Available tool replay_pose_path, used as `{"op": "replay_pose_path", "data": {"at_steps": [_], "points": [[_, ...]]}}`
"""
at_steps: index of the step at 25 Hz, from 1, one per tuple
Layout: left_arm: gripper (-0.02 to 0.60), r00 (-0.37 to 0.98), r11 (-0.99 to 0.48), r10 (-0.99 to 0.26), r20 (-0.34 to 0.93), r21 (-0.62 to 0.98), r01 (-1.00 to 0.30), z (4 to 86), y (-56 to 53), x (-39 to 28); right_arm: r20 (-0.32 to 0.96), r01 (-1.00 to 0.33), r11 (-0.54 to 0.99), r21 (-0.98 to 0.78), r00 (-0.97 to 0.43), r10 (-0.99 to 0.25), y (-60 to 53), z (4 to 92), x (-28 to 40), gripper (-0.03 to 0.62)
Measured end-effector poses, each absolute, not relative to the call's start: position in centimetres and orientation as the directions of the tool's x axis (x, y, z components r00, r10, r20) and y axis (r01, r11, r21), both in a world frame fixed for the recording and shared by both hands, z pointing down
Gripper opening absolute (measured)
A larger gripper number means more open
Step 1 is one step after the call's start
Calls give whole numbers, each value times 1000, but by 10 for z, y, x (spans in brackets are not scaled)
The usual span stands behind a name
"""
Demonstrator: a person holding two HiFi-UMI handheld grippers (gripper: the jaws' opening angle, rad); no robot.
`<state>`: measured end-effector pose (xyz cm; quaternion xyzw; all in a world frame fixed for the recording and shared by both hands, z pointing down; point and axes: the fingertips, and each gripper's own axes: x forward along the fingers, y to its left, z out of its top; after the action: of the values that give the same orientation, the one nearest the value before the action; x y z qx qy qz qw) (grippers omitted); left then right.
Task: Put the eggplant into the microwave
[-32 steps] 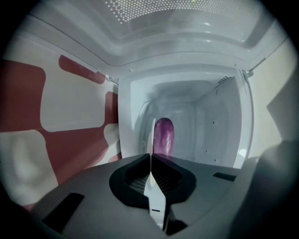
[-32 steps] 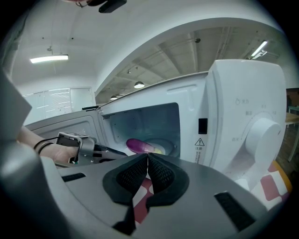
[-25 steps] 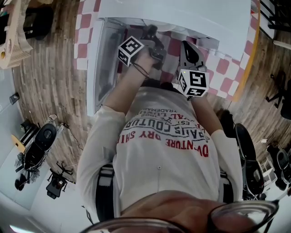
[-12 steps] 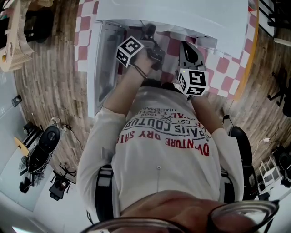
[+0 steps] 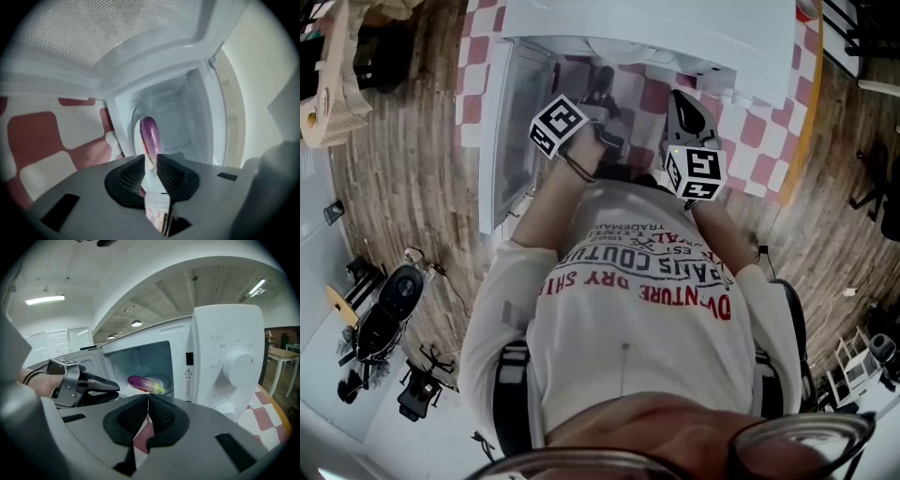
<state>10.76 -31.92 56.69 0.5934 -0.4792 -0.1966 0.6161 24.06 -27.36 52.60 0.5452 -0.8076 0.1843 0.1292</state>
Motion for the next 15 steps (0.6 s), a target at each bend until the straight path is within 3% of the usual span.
{"op": "replay_pose_path", "data": {"at_steps": [1,3,9,12,15], "points": [[68,471,185,-806,359,908,-376,561,-314,108,407,-927,340,-156,-374,-834,-271,524,241,26],[46,478,102,-800,362,868,-486,547,-305,110,398,-926,344,-155,-377,-836,-267,519,241,26],[38,523,-266,-789,322,588,-764,499,-286,130,365,-919,368,-142,-394,-843,-259,502,241,26],[38,524,-407,-802,285,381,-830,477,-279,138,349,-916,379,-133,-401,-847,-257,494,241,26],[40,530,-457,-800,282,285,-843,469,-277,143,330,-916,383,-124,-402,-854,-258,486,243,26]]}}
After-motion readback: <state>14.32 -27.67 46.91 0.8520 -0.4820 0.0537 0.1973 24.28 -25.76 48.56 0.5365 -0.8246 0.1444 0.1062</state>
